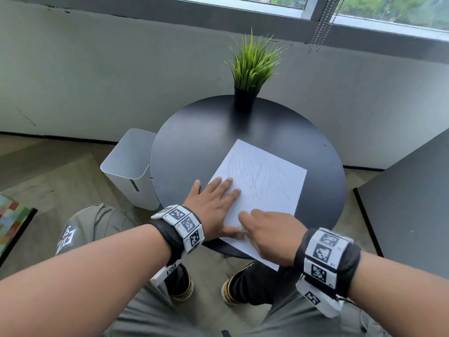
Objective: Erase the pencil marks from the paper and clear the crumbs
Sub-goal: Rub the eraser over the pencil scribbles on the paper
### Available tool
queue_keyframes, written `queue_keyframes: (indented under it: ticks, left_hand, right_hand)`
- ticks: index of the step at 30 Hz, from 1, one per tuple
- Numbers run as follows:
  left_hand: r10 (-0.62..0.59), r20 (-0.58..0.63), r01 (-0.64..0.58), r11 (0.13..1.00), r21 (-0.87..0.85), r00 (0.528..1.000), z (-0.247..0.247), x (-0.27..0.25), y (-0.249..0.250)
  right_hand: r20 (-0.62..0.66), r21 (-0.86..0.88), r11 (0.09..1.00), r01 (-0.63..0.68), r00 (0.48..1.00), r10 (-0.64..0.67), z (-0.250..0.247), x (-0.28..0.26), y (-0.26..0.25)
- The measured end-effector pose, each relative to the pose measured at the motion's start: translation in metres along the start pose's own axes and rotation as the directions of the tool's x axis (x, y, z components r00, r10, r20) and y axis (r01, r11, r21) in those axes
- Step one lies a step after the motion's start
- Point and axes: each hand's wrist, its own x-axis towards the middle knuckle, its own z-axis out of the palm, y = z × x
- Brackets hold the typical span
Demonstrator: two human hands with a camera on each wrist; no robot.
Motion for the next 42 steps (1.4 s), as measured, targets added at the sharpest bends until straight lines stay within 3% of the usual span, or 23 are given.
queue_keyframes:
  ticks: [1, 5, 7, 9, 10, 12, 14, 15, 17, 19, 20, 22, 24, 26, 29, 30, 33, 34, 35, 38, 39, 42]
  left_hand:
    - [-0.014, 0.006, 0.014, 1.000, -0.007, 1.000, 0.000, 0.000, 0.001]
    - [-0.044, -0.007, 0.044, 0.999, -0.002, 0.999, -0.002, 0.001, 0.004]
    - [-0.054, -0.018, 0.054, 0.998, 0.017, 0.998, -0.005, 0.002, 0.005]
    - [-0.055, -0.021, 0.056, 0.997, 0.044, 0.998, -0.006, 0.004, 0.006]
    - [-0.050, -0.020, 0.051, 0.997, 0.053, 0.999, -0.006, 0.004, 0.006]
    - [-0.032, -0.008, 0.032, 0.998, 0.054, 0.999, -0.005, 0.006, 0.006]
    - [-0.010, 0.002, 0.010, 0.999, 0.051, 1.000, -0.005, 0.007, 0.004]
    - [-0.005, 0.005, 0.005, 0.999, 0.048, 1.000, -0.005, 0.007, 0.004]
    - [-0.010, 0.010, 0.010, 0.999, 0.036, 1.000, -0.003, 0.007, 0.001]
    - [-0.015, 0.018, 0.015, 1.000, 0.026, 1.000, -0.001, 0.006, 0.000]
    - [-0.018, 0.022, 0.018, 1.000, 0.023, 1.000, -0.001, 0.007, 0.000]
    - [-0.027, 0.027, 0.027, 1.000, 0.005, 0.999, 0.000, 0.008, 0.001]
    - [-0.037, 0.024, 0.037, 0.999, -0.011, 0.999, 0.000, 0.008, 0.001]
    - [-0.043, 0.030, 0.044, 0.999, -0.014, 0.999, -0.001, 0.008, 0.002]
    - [-0.050, 0.025, 0.050, 0.999, -0.015, 0.998, 0.001, 0.007, 0.003]
    - [-0.050, 0.025, 0.050, 0.999, -0.018, 0.998, 0.001, 0.007, 0.004]
    - [-0.055, 0.029, 0.056, 0.998, -0.032, 0.998, 0.000, 0.006, 0.006]
    - [-0.061, 0.030, 0.062, 0.998, -0.034, 0.998, 0.000, 0.005, 0.006]
    - [-0.067, 0.030, 0.068, 0.997, -0.038, 0.997, -0.001, 0.005, 0.007]
    - [-0.075, 0.025, 0.076, 0.997, -0.033, 0.997, -0.001, 0.003, 0.008]
    - [-0.078, 0.027, 0.078, 0.996, -0.032, 0.997, 0.000, 0.002, 0.009]
    - [-0.080, 0.028, 0.081, 0.996, -0.031, 0.996, 0.000, -0.002, 0.013]
  right_hand:
    - [0.004, -0.006, 1.000, 0.005, 1.000, -0.005, -0.001, 0.003, 0.004]
    - [-0.071, 0.035, 0.957, -0.287, 0.955, 0.289, -0.015, 0.020, 0.050]
    - [-0.061, 0.008, 0.979, -0.206, 0.977, 0.206, -0.013, 0.018, 0.040]
    - [0.019, -0.006, 0.999, 0.039, 0.999, -0.039, -0.005, 0.009, 0.014]
    - [0.045, 0.005, 0.996, 0.086, 0.995, -0.086, -0.003, 0.008, 0.010]
    - [0.005, 0.005, 1.000, -0.030, 1.000, 0.030, -0.010, 0.017, 0.026]
    - [-0.074, 0.028, 0.972, -0.235, 0.969, 0.236, -0.016, 0.026, 0.051]
    - [-0.085, 0.020, 0.963, -0.267, 0.960, 0.268, -0.014, 0.027, 0.056]
    - [-0.089, -0.004, 0.992, -0.127, 0.988, 0.126, -0.012, 0.021, 0.038]
    - [0.019, -0.024, 0.993, 0.118, 0.993, -0.117, -0.006, 0.010, 0.015]
    - [0.046, -0.007, 0.991, 0.131, 0.990, -0.131, -0.008, 0.008, 0.014]
    - [-0.006, 0.019, 1.000, -0.020, 1.000, 0.020, -0.013, 0.020, 0.035]
    - [-0.095, 0.058, 0.980, -0.188, 0.977, 0.193, -0.016, 0.028, 0.056]
    - [-0.097, 0.052, 0.988, -0.143, 0.984, 0.147, -0.014, 0.025, 0.042]
    - [0.027, 0.023, 0.991, 0.130, 0.991, -0.130, -0.004, 0.010, 0.009]
    - [0.039, 0.017, 0.995, 0.103, 0.994, -0.104, -0.007, 0.010, 0.012]
    - [-0.068, 0.044, 0.983, -0.178, 0.981, 0.181, -0.017, 0.026, 0.050]
    - [-0.096, 0.045, 0.975, -0.216, 0.971, 0.219, -0.016, 0.027, 0.053]
    - [-0.100, 0.031, 0.980, -0.195, 0.975, 0.197, -0.017, 0.025, 0.047]
    - [-0.001, 0.029, 0.995, 0.092, 0.996, -0.092, -0.009, 0.012, 0.012]
    - [0.038, 0.035, 0.994, 0.106, 0.994, -0.107, -0.009, 0.008, 0.010]
    - [-0.047, 0.068, 0.992, -0.103, 0.993, 0.106, -0.007, 0.020, 0.047]
